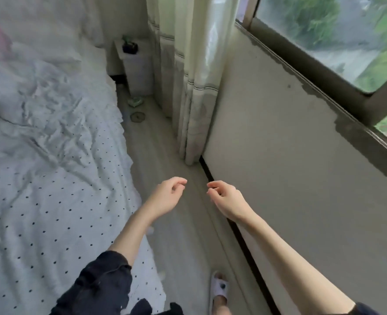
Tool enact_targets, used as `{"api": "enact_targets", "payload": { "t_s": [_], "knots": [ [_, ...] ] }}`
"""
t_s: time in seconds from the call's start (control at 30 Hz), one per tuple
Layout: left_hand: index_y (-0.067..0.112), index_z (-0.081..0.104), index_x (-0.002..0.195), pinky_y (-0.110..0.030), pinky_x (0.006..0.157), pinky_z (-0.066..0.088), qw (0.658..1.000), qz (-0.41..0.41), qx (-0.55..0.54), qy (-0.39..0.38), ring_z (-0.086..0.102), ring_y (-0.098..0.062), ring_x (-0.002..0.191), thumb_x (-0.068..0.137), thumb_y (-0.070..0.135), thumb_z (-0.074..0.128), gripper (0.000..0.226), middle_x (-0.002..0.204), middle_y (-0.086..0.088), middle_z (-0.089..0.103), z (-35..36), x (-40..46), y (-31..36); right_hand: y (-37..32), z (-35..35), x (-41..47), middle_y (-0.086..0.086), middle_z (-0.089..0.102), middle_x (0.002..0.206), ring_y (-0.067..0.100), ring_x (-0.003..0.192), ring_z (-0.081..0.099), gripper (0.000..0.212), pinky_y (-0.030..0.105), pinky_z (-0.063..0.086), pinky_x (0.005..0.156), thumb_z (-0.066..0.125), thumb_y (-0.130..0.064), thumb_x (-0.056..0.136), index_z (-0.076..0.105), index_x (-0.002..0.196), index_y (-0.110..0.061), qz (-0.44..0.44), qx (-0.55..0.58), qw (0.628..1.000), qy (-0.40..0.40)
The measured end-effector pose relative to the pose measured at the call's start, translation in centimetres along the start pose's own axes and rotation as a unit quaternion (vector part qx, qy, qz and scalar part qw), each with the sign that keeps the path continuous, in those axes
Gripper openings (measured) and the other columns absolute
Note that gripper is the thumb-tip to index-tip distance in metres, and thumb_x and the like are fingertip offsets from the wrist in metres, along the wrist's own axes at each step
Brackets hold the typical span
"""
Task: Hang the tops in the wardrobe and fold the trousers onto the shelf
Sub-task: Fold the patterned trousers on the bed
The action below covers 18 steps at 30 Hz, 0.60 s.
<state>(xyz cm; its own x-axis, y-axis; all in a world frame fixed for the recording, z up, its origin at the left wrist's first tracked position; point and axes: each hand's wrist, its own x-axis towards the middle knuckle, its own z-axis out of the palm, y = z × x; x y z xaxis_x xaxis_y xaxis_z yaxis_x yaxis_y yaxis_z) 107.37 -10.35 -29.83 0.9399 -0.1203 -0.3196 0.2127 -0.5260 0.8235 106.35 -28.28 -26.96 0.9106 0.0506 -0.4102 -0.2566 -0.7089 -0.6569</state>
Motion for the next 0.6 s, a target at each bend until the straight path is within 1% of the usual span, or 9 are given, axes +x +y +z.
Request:
{"api": "enact_targets", "payload": {
  "t_s": [0.03,0.1,0.17,0.27,0.3,0.37,0.47,0.53,0.6],
  "knots": [
    [0.010,0.059,0.120,-0.029,0.095,0.045,1.000,-0.001,-0.013,0.018,0.061,-0.023,0.104,0.097,0.011,0.044,0.028,0.116,-0.010,0.065,-0.2,0.9,0.9,-0.5,-0.9,1.2,0.002,0.065,0.112,0.015,0.100,0.056,0.033,0.026,0.042,0.088,0.044,-0.026,0.094,0.056,0.124,-0.021,-0.016,-0.002,1.000,-0.008],
    [0.008,0.058,0.122,-0.019,0.084,0.042,0.997,-0.019,-0.035,0.063,0.060,-0.023,0.104,0.097,0.010,0.043,0.028,0.117,-0.011,0.063,-1.2,3.7,2.6,-2.3,-2.9,5.5,0.002,0.066,0.112,0.017,0.106,0.058,0.033,0.026,0.042,0.090,0.044,-0.024,0.094,0.056,0.124,-0.020,-0.052,-0.016,0.997,-0.052],
    [0.010,0.056,0.124,-0.016,0.080,0.039,0.993,-0.036,-0.053,0.094,0.060,-0.021,0.106,0.099,0.012,0.041,0.030,0.119,-0.008,0.061,-2.6,5.5,3.8,-4.1,-4.4,9.5,0.002,0.066,0.111,0.019,0.107,0.058,0.033,0.028,0.044,0.090,0.043,-0.023,0.094,0.056,0.123,-0.019,-0.080,-0.030,0.992,-0.088],
    [0.017,0.055,0.126,-0.021,0.087,0.041,0.980,-0.089,-0.069,0.165,0.058,-0.016,0.110,0.100,0.018,0.039,0.031,0.122,-0.001,0.060,-5.8,7.8,3.5,-8.4,-4.9,16.7,0.004,0.067,0.111,0.023,0.103,0.061,0.030,0.037,0.047,0.093,0.044,-0.022,0.093,0.059,0.118,-0.017,-0.136,-0.045,0.980,-0.138],
    [0.018,0.054,0.126,-0.021,0.088,0.041,0.971,-0.109,-0.076,0.198,0.057,-0.015,0.110,0.100,0.019,0.039,0.031,0.122,0.001,0.060,-7.1,8.5,2.9,-10.1,-4.3,19.3,0.004,0.067,0.110,0.023,0.100,0.062,0.029,0.038,0.048,0.093,0.045,-0.022,0.093,0.060,0.118,-0.016,-0.161,-0.048,0.972,-0.161],
    [0.018,0.054,0.127,-0.020,0.086,0.040,0.962,-0.137,-0.075,0.226,0.057,-0.014,0.109,0.100,0.019,0.038,0.031,0.121,0.003,0.059,-9.1,9.2,1.7,-12.6,-3.1,22.1,0.003,0.066,0.104,0.022,0.094,0.062,0.028,0.035,0.048,0.088,0.047,-0.019,0.093,0.061,0.117,-0.015,-0.199,-0.045,0.961,-0.186],
    [0.020,0.055,0.124,-0.022,0.084,0.042,0.936,-0.179,-0.094,0.288,0.058,-0.016,0.107,0.100,0.019,0.039,0.029,0.118,0.003,0.061,-14.0,13.2,-0.6,-18.3,-0.3,28.7,0.002,0.066,0.100,0.023,0.095,0.062,0.027,0.034,0.047,0.083,0.047,-0.018,0.093,0.061,0.116,-0.016,-0.233,-0.036,0.939,-0.250],
    [0.019,0.057,0.121,-0.023,0.083,0.041,0.923,-0.189,-0.100,0.319,0.058,-0.018,0.107,0.099,0.015,0.040,0.028,0.114,0.002,0.062,-17.3,16.6,-1.8,-21.8,1.4,32.9,0.002,0.065,0.099,0.024,0.096,0.062,0.028,0.031,0.046,0.080,0.047,-0.017,0.093,0.060,0.117,-0.015,-0.249,-0.036,0.929,-0.273],
    [0.016,0.058,0.120,-0.025,0.086,0.044,0.910,-0.189,-0.114,0.351,0.060,-0.020,0.106,0.097,0.011,0.040,0.029,0.109,0.001,0.062,-21.0,20.5,-2.5,-25.6,2.5,37.1,0.002,0.064,0.098,0.024,0.096,0.062,0.029,0.030,0.045,0.080,0.047,-0.016,0.093,0.060,0.119,-0.013,-0.258,-0.041,0.923,-0.284]
  ]
}}
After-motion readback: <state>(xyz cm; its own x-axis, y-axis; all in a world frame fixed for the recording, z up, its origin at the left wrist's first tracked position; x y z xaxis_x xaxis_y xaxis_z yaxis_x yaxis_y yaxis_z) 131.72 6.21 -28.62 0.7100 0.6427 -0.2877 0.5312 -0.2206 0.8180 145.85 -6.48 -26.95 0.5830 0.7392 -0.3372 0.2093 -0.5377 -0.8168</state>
